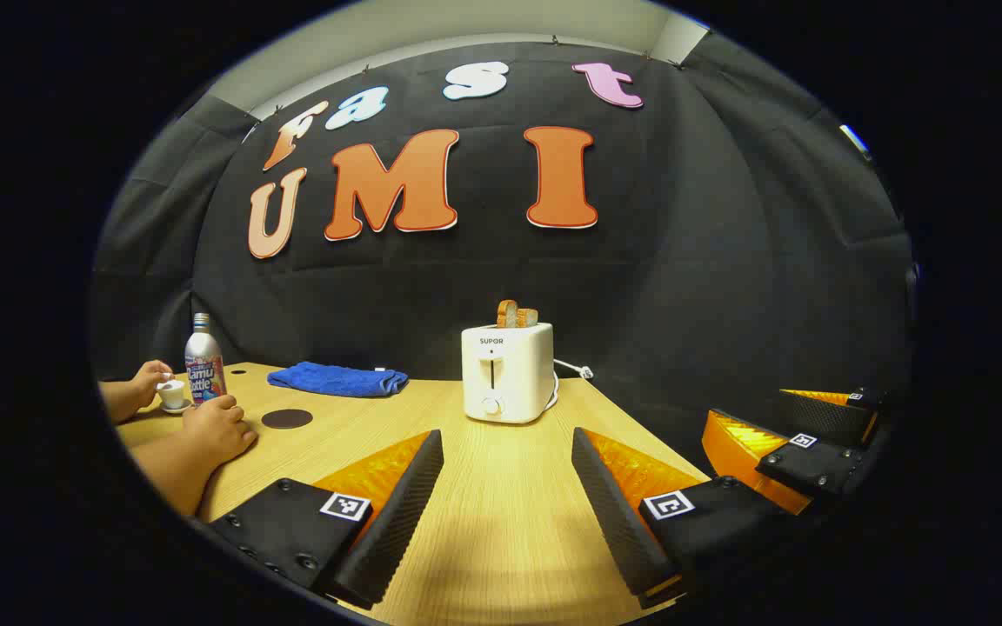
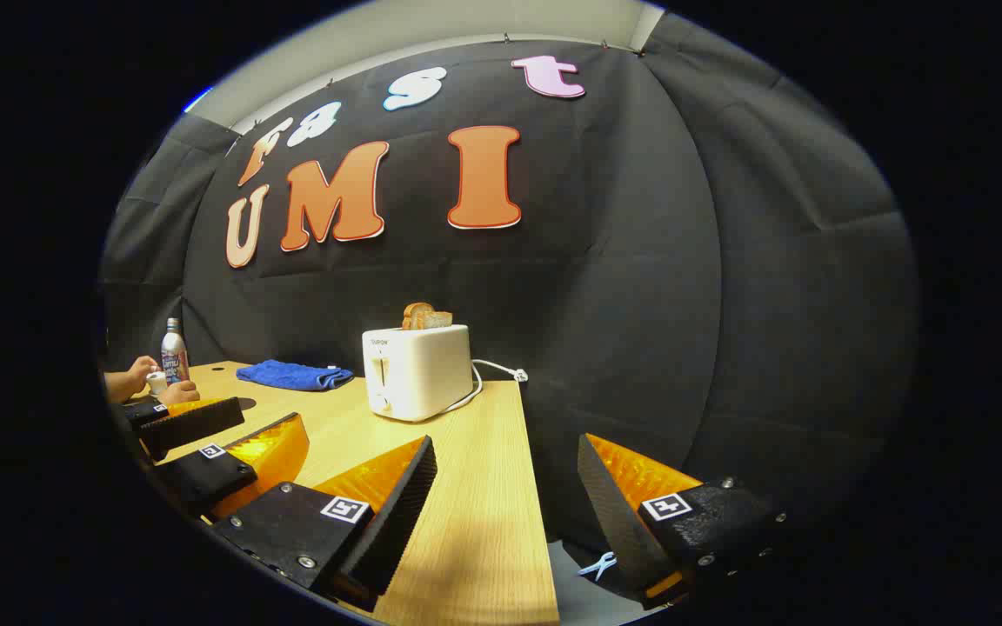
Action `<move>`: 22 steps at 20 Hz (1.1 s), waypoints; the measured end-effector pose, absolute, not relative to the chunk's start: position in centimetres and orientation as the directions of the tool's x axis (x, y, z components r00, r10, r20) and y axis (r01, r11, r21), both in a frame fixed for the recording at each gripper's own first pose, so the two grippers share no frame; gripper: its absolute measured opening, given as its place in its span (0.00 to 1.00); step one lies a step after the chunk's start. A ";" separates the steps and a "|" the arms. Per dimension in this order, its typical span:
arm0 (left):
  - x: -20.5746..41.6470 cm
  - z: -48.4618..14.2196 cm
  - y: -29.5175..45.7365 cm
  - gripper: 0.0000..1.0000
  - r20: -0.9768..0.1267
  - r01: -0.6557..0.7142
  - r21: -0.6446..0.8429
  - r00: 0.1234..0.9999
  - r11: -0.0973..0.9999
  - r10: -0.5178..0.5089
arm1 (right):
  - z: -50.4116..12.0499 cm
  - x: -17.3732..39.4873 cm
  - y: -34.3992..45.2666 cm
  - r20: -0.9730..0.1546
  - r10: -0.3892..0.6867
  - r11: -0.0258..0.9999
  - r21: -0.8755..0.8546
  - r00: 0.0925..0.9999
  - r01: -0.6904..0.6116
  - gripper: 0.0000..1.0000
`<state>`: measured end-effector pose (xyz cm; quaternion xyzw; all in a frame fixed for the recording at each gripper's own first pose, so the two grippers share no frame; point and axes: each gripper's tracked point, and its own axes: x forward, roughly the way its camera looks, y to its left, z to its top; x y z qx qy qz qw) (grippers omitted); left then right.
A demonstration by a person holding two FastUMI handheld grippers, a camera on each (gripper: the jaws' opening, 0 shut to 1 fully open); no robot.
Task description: Open the teacup lid with one hand, grasp the water bottle and pour water into the teacup with the other hand; after pouring, place the water bottle on the coaster and then close the teacup lid.
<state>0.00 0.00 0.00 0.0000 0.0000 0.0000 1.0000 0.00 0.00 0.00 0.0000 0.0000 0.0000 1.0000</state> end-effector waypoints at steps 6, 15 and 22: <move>0.0 0.0 0.0 1.00 0.000 0.000 0.001 1.000 1.000 0.000 | 0.0 0.0 0.0 0.000 0.000 1.000 0.000 1.000 0.000 0.98; 0.0 0.0 0.0 0.98 0.000 0.000 0.002 1.000 1.000 0.000 | 0.0 0.0 0.0 0.000 0.000 1.000 0.001 1.000 0.000 0.98; 0.0 0.0 0.0 0.98 0.000 0.000 0.001 1.000 1.000 0.000 | 0.0 0.0 0.0 0.000 0.000 1.000 0.000 1.000 0.000 0.98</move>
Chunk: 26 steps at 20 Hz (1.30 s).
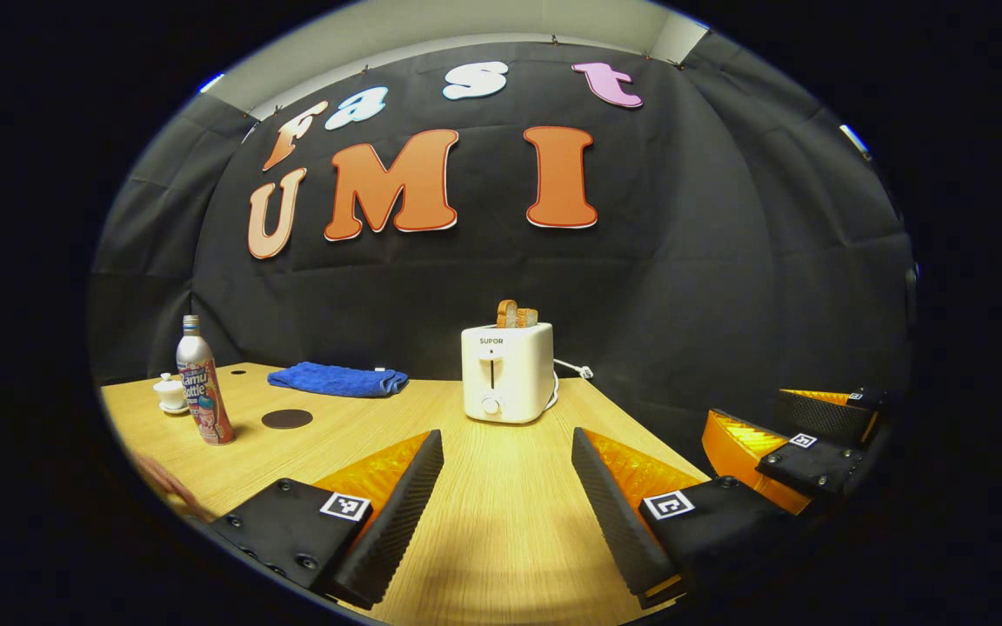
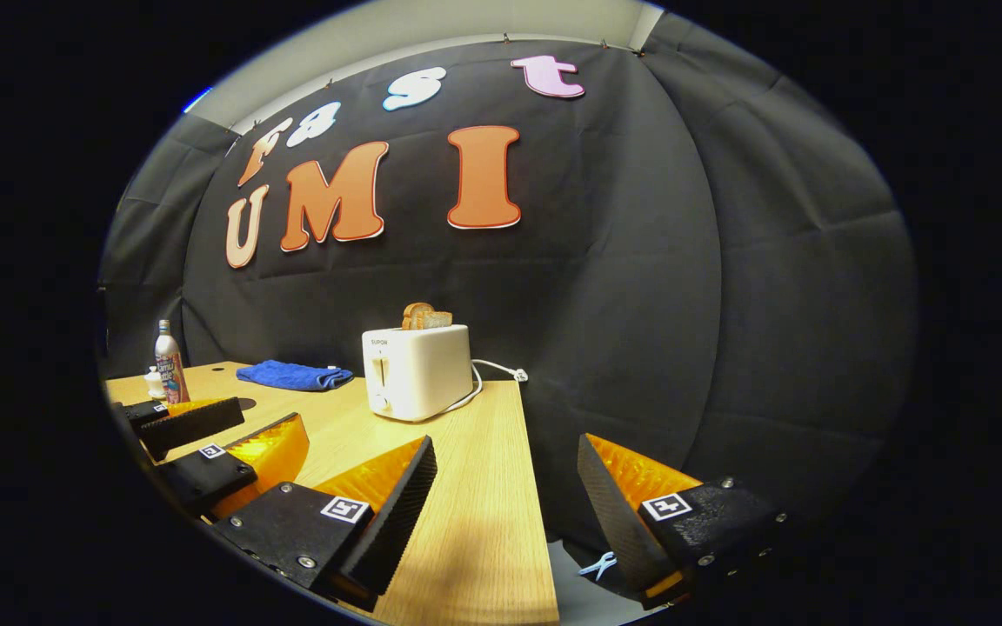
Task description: Open the teacup lid with one hand, grasp the water bottle and pour water into the teacup with the other hand; after pouring, place the water bottle on the coaster and then close the teacup lid.
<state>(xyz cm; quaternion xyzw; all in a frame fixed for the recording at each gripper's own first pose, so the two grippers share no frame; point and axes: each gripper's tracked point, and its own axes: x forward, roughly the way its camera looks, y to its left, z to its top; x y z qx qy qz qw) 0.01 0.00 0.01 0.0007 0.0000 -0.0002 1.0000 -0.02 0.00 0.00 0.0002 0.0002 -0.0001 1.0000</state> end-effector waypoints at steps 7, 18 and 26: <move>0.0 0.0 0.0 0.98 0.000 0.000 0.001 1.000 1.000 0.000 | 0.0 0.0 0.0 0.000 0.000 1.000 0.000 1.000 0.000 0.98; -0.1 -0.1 0.0 0.99 0.000 0.001 0.000 1.000 1.000 -0.001 | 0.0 -0.1 0.0 -0.001 -0.001 1.000 0.002 1.000 0.001 0.98; 6.7 2.7 2.9 0.99 0.112 -0.074 -0.060 0.990 0.995 0.081 | -1.1 4.1 0.0 -0.055 0.004 1.000 0.009 0.998 -0.004 1.00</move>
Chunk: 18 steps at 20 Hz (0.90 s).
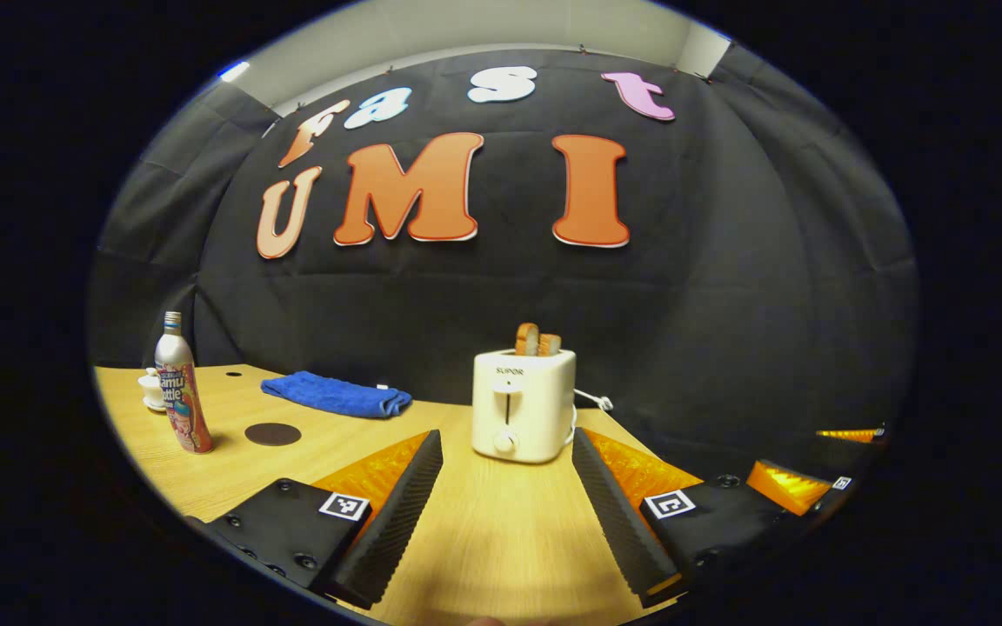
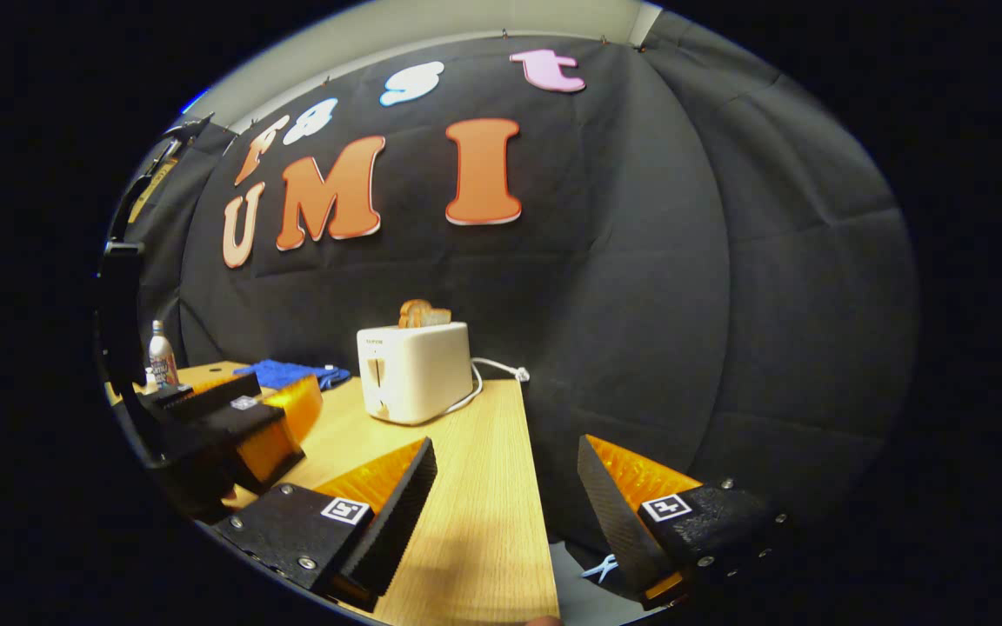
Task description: Open the teacup lid with one hand, grasp the water bottle and pour water into the teacup with the other hand; after pouring, place the water bottle on the coaster and then close the teacup lid.
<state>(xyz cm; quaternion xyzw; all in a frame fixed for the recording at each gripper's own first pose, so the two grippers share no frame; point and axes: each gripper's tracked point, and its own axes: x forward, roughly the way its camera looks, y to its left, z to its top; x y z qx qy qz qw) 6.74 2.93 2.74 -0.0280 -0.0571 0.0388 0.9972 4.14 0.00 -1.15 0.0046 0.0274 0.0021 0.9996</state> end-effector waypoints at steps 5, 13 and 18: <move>9.5 11.1 7.3 1.00 0.229 0.008 -0.115 0.973 0.993 0.019 | 5.8 7.5 -5.0 0.066 -0.175 0.985 0.015 0.982 0.175 0.98; 5.3 18.8 18.9 0.98 0.188 0.260 -0.101 0.953 0.960 -0.238 | 23.9 -7.2 -0.4 0.318 -0.385 0.880 -0.157 0.867 0.448 0.97; 2.4 20.4 31.8 0.94 0.167 0.243 -0.093 0.960 0.966 -0.226 | 24.6 -9.5 13.6 0.337 -0.303 0.937 -0.066 0.892 0.343 0.97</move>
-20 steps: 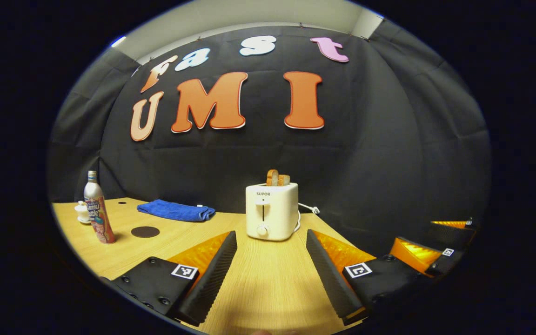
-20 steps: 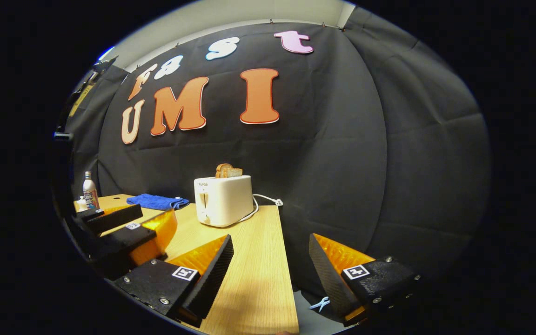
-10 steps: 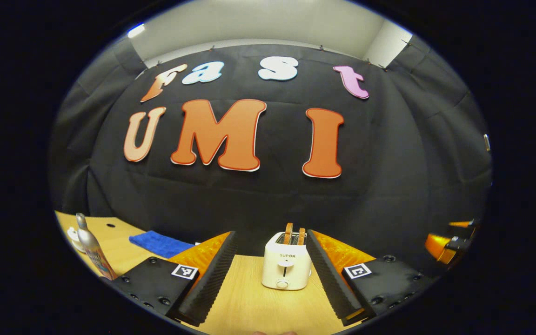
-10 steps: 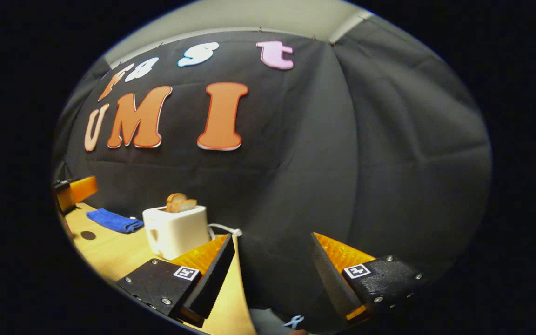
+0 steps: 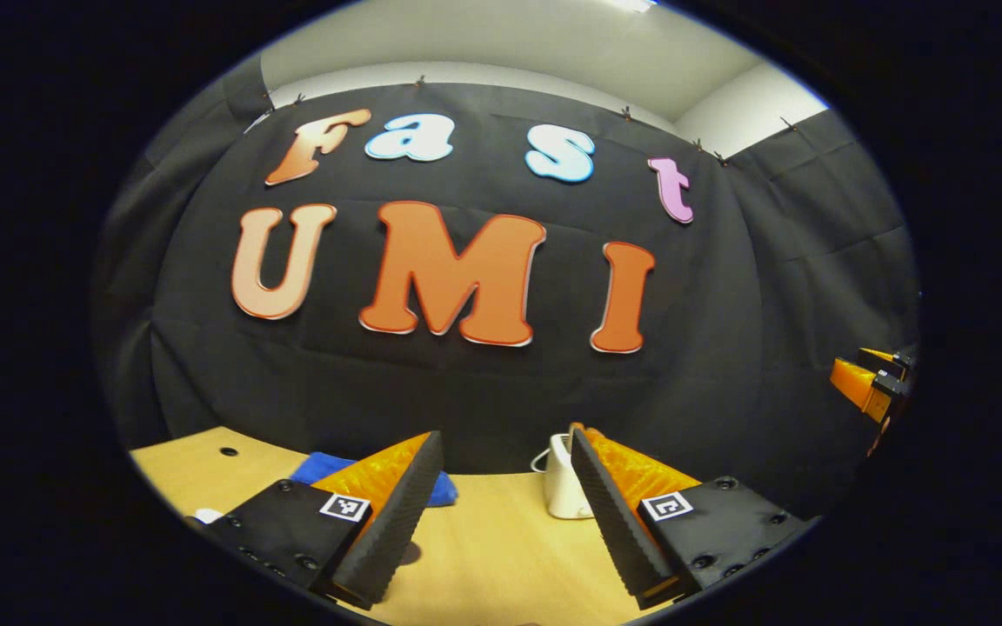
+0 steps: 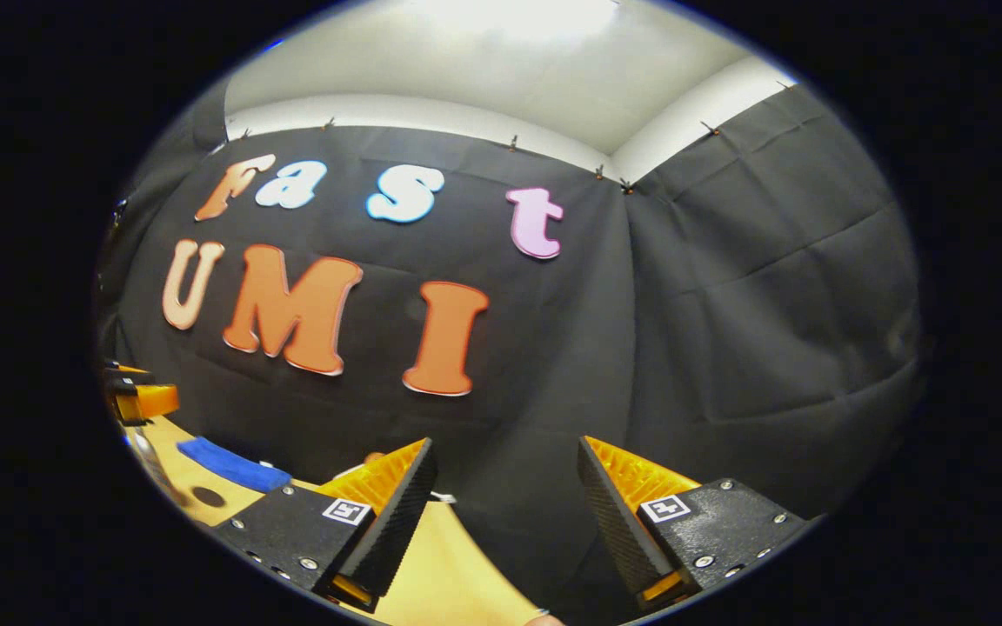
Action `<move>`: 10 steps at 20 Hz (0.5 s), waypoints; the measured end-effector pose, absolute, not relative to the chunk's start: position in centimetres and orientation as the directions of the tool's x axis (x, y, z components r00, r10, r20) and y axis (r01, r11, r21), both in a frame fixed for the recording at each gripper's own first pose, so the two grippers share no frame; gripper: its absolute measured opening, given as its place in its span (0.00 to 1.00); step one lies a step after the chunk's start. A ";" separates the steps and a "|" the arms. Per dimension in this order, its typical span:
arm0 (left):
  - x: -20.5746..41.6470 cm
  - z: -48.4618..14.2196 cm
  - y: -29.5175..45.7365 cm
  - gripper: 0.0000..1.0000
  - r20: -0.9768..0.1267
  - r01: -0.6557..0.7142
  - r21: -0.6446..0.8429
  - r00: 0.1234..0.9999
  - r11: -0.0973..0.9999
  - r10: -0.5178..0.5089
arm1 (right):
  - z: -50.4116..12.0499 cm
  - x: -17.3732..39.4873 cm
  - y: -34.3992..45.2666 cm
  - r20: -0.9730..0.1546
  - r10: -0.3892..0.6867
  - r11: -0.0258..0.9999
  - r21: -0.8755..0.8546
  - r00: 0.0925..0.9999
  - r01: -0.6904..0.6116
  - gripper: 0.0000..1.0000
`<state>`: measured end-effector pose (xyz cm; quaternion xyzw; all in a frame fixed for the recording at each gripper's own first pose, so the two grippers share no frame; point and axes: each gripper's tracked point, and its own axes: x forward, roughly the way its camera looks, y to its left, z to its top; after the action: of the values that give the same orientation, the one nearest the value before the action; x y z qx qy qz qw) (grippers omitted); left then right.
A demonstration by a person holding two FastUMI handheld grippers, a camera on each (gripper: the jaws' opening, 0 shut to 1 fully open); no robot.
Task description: Open the teacup lid with one hand, grasp the water bottle and pour water into the teacup with the other hand; after pouring, place the water bottle on the coaster and then close the teacup lid.
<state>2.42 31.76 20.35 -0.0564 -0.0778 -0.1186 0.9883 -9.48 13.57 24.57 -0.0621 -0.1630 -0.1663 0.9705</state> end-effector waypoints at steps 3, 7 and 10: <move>0.5 20.1 39.7 0.94 0.148 0.214 -0.091 0.969 0.973 -0.199 | 23.1 -8.4 22.5 0.327 -0.192 0.978 -0.014 0.925 0.208 1.00; -1.0 20.3 52.0 1.00 0.147 0.028 -0.059 0.989 0.998 -0.019 | 21.6 -5.9 32.8 0.268 -0.019 1.000 -0.003 0.963 0.021 1.00; -2.1 19.8 57.8 0.94 0.141 -0.026 -0.094 0.989 0.995 0.039 | 21.3 -5.4 38.5 0.256 0.064 0.998 -0.013 0.965 -0.063 0.97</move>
<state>-2.06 57.81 19.82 -0.0460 -0.0717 0.0164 0.9962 -5.41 38.53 21.29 -0.0022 -0.1291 0.0318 0.9911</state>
